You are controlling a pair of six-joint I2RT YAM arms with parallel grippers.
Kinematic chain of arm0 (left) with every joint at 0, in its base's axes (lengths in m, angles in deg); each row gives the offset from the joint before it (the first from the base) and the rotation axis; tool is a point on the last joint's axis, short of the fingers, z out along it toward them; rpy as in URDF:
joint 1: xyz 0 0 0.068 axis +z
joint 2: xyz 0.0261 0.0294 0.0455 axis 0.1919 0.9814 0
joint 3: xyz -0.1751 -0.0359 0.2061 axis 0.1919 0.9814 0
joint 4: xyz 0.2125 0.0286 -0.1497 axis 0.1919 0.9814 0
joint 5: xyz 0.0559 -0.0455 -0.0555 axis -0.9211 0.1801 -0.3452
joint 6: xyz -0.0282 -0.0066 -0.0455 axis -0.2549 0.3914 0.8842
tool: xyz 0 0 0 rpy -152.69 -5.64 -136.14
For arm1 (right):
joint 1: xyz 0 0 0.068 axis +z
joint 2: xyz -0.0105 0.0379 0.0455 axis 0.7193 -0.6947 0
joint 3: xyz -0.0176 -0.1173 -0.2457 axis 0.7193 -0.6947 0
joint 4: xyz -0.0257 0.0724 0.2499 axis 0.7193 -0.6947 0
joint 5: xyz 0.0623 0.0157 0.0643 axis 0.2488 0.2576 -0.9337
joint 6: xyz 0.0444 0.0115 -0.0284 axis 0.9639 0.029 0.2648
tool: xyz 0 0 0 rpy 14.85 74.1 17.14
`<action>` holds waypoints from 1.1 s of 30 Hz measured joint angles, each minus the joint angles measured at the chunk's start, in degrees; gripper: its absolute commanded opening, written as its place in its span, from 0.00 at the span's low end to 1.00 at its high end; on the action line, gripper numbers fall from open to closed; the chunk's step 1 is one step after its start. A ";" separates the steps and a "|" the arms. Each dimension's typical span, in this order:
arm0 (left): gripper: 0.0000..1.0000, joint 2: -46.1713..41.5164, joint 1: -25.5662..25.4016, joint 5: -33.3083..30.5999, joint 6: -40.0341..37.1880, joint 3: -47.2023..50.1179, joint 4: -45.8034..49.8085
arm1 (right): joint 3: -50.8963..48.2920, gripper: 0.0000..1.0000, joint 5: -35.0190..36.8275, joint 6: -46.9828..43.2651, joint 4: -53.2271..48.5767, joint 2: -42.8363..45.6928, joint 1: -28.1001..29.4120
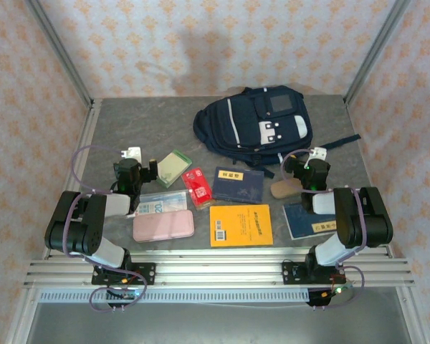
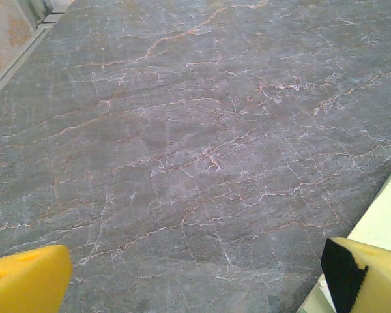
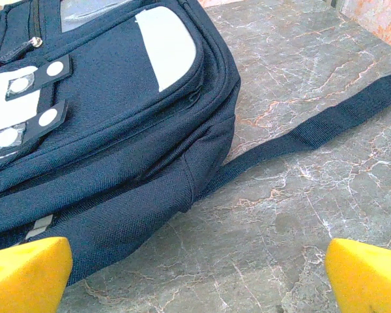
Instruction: Pack books, pencil case, and school supplies into a backpack
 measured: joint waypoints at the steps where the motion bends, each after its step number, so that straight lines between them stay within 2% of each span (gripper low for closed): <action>1: 1.00 0.00 0.00 -0.02 0.00 0.00 0.00 | 0.00 0.99 0.00 0.00 0.00 0.00 0.00; 7: 1.00 -3.34 -0.15 -0.02 0.00 -0.68 3.63 | -0.13 0.99 0.00 0.00 -0.59 1.07 0.00; 12: 1.00 -13.46 -2.54 -1.73 -0.74 -2.78 9.97 | -1.20 0.99 1.79 -1.11 -4.39 11.58 2.16; 17: 1.00 -26.73 -11.28 -3.02 -2.69 -8.55 21.09 | 2.60 0.99 3.58 -1.36 -16.59 28.35 12.24; 21: 1.00 -33.86 -17.09 -3.91 3.23 -19.21 33.44 | 12.61 0.99 5.22 -1.95 -29.16 38.51 24.24; 23: 1.00 -35.98 -22.18 -5.88 5.92 -25.57 41.18 | 19.56 0.99 5.42 -2.19 -36.39 41.35 30.16; 25: 1.00 -36.94 -27.82 -6.60 7.85 -30.91 48.94 | 27.69 0.99 5.49 -2.16 -44.46 40.59 32.79; 27: 1.00 -37.03 -31.01 -7.02 10.05 -34.14 55.36 | 37.83 0.99 6.23 -1.33 -53.72 36.76 34.21; 30: 1.00 -36.17 -31.89 -9.18 15.17 -37.13 66.42 | 51.98 0.99 8.02 2.29 -66.03 29.90 34.75; 33: 1.00 -33.64 -31.19 -8.94 16.68 -38.47 73.83 | 54.01 0.99 7.98 5.25 -70.79 26.69 34.64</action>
